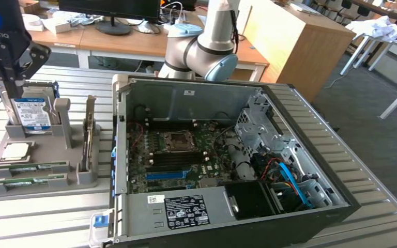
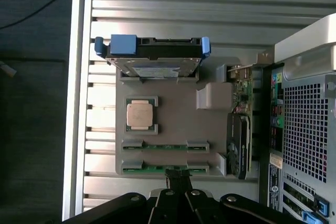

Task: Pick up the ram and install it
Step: 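Reach for the ram, then pick up the ram and move it above insertion slot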

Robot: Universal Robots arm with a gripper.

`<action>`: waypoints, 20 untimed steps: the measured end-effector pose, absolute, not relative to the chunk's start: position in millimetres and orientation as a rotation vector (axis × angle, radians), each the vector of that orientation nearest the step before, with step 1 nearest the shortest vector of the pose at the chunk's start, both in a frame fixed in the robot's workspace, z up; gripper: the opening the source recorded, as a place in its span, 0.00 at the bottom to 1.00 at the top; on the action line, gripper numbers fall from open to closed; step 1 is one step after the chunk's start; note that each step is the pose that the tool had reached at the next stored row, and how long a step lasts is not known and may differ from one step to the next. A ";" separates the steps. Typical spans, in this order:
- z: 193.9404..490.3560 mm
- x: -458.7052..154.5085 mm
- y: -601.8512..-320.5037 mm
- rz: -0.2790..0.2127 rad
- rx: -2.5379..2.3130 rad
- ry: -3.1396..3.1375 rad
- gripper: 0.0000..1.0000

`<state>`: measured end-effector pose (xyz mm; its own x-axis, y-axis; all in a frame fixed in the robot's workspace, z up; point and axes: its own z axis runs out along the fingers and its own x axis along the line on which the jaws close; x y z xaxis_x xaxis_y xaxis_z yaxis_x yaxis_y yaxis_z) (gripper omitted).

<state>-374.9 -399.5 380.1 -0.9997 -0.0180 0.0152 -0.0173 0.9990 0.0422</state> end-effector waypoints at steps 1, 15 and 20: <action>380.1 -374.9 -400.4 -0.066 0.028 -3.125 0.10; 380.1 -374.9 -407.4 -0.066 0.028 -3.125 0.10; 380.1 -374.9 -407.4 -0.066 0.028 -3.125 0.10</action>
